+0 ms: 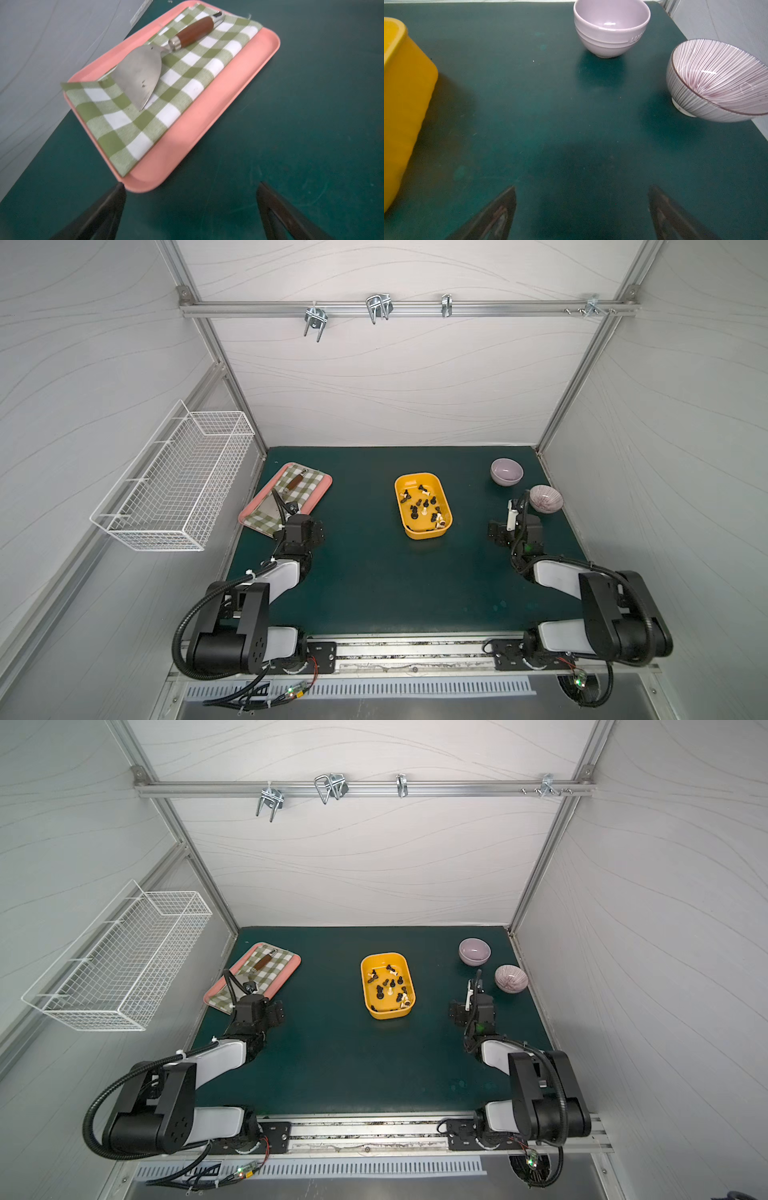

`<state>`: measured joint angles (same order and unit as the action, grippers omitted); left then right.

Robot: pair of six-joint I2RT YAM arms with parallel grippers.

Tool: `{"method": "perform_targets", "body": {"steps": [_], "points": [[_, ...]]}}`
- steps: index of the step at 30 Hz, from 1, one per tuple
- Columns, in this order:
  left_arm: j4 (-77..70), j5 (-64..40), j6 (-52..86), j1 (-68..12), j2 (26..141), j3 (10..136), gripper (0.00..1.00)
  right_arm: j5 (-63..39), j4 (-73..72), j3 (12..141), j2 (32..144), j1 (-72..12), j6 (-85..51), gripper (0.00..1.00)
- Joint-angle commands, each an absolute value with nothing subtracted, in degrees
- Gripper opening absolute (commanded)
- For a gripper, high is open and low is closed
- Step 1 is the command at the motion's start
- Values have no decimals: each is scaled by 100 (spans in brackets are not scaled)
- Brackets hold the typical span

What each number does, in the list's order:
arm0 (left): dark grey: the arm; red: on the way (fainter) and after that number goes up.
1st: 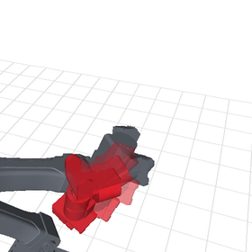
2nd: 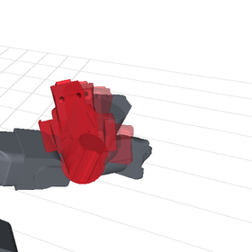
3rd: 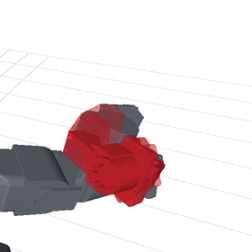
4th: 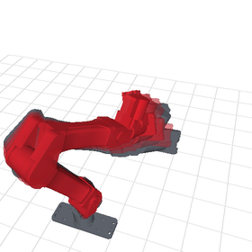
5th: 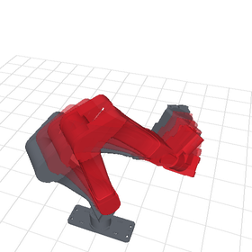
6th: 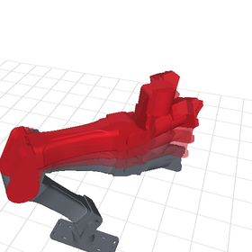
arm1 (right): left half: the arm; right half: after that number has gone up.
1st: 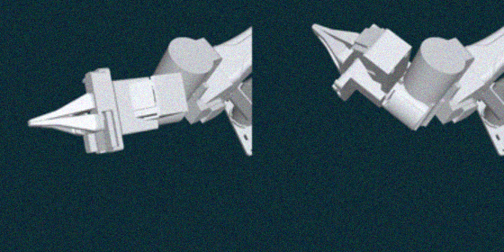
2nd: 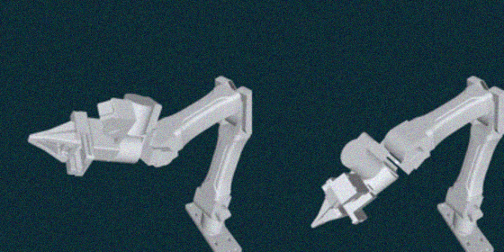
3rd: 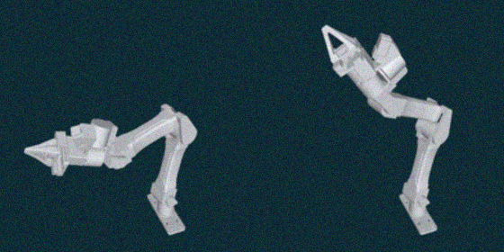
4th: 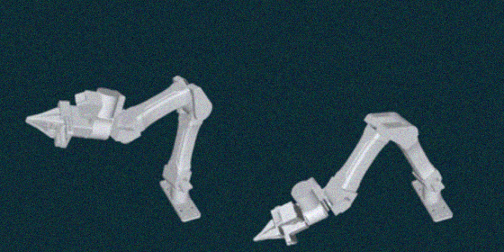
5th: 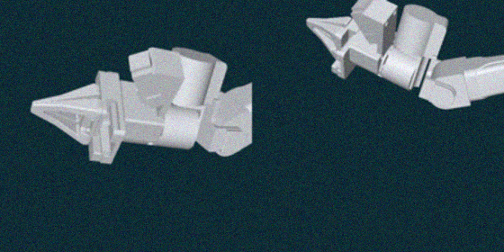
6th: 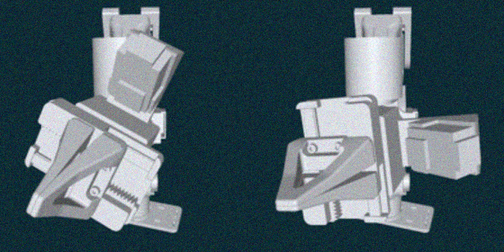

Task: Put the chess pieces into the storage box
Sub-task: Reset both arms

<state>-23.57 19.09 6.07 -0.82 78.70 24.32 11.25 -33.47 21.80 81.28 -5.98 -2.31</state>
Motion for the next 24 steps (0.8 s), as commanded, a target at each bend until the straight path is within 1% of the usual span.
{"method": "perform_targets", "body": {"steps": [1, 2, 3, 5, 6, 7, 8, 10, 12, 14, 24], "points": [[-3647, 1491, 456, 27, 8482, 2804, 99, 952, -5321, 2202, 9062, -459, -296, 99], [-4138, 1307, 343, 26, 8802, 2722, 99, 937, -5588, 2199, 9184, -507, -191, 99], [-4666, 946, 188, 26, 8907, 2507, 99, 864, -4591, 2400, 8836, -532, -210, 99], [-4524, 833, 169, 35, 8847, 2510, 99, 762, -5202, 2339, 9138, -511, -117, 99], [-4455, 724, 199, 96, 8878, 2561, 99, 779, -4641, 2492, 8966, -510, -187, 99], [-4477, 619, 222, 142, 8879, 2551, 99, 775, -4595, 2490, 8990, -515, -153, 99], [-4408, 591, 221, 154, 8868, 2572, 99, 803, -4974, 2420, 9118, -519, -133, 99], [-4416, 604, 224, 151, 8894, 2592, 99, 790, -4517, 2517, 8971, -521, -167, 99], [-4421, 601, 226, 153, 8886, 2580, 99, 806, -4875, 2438, 9077, -522, -131, 99], [-4421, 602, 221, 151, 8877, 2571, 99, 790, -4693, 2471, 9011, -527, -115, 99], [-4448, 600, 227, 151, 8859, 2549, 99, 852, -4740, 2472, 9032, -560, -105, 99]]}}
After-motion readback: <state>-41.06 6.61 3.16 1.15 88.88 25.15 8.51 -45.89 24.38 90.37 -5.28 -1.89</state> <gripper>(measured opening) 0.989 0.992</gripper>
